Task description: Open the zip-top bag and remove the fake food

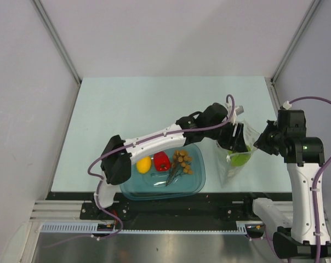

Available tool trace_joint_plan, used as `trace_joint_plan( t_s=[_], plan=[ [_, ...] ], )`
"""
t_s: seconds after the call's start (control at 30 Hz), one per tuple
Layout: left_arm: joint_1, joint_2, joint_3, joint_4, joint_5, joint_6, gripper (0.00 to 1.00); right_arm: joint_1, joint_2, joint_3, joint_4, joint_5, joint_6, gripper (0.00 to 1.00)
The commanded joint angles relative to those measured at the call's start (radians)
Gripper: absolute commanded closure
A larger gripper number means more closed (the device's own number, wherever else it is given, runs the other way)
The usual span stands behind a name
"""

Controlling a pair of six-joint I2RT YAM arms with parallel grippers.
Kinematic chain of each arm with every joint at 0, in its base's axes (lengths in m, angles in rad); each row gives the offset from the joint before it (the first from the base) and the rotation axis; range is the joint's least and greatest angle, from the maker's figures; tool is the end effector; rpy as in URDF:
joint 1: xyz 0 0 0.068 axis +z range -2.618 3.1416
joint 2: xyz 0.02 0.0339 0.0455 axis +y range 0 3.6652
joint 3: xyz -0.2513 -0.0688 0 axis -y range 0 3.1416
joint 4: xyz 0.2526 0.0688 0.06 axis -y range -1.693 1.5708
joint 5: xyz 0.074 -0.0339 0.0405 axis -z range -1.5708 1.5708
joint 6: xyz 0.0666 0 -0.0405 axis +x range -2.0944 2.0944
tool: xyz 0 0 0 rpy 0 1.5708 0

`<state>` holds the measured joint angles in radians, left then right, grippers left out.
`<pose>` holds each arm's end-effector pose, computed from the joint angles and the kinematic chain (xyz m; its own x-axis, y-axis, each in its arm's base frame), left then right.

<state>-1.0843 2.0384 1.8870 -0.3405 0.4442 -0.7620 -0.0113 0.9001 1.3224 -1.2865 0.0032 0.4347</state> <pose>0.2133 -0.4644 0.2957 -0.8331 0.2418 -0.4976 0.5531 0.3514 -0.7554 0.1609 -0.0020 0.3617 -0.6842 0.4289 -0.5899 0.3324 0.9033 0.2712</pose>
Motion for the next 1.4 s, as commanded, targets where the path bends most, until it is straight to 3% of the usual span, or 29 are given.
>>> trace_joint_plan(
  t_s=[0.0, 0.1, 0.27, 0.53, 0.73, 0.9, 1.03, 1.17, 1.37],
  plan=[
    [-0.045, -0.185, -0.08, 0.15, 0.032, 0.307, 1.0, -0.013, -0.006, 0.006, 0.035, 0.063, 0.001, 1.0],
    [-0.068, -0.216, -0.086, 0.118, -0.004, 0.458, 1.0, -0.016, -0.015, -0.014, 0.024, 0.041, 0.016, 1.0],
    [-0.085, -0.25, -0.117, 0.14, -0.013, 0.564, 1.0, -0.016, -0.049, -0.031, 0.023, 0.008, 0.015, 1.0],
    [-0.081, -0.234, 0.047, 0.052, -0.18, 0.409, 1.0, -0.018, -0.067, -0.055, 0.003, 0.064, 0.019, 1.0],
    [-0.06, -0.364, -0.005, -0.06, -0.367, 0.348, 1.0, -0.019, -0.053, -0.061, 0.003, 0.121, 0.003, 1.0],
    [-0.04, -0.561, -0.253, -0.205, -0.726, 0.193, 1.0, -0.022, -0.044, -0.061, 0.024, 0.133, -0.022, 1.0],
    [-0.032, -0.759, -0.574, -0.244, -0.82, 0.112, 1.0, -0.024, -0.032, -0.063, 0.039, 0.112, -0.034, 1.0],
    [-0.026, -0.927, -0.735, -0.336, -0.855, 0.009, 1.0, -0.026, -0.023, -0.061, 0.024, 0.078, -0.022, 1.0],
    [-0.014, -1.037, -0.942, -0.498, -0.933, -0.176, 1.0, -0.023, -0.027, -0.097, 0.001, 0.063, -0.034, 1.0]
  ],
)
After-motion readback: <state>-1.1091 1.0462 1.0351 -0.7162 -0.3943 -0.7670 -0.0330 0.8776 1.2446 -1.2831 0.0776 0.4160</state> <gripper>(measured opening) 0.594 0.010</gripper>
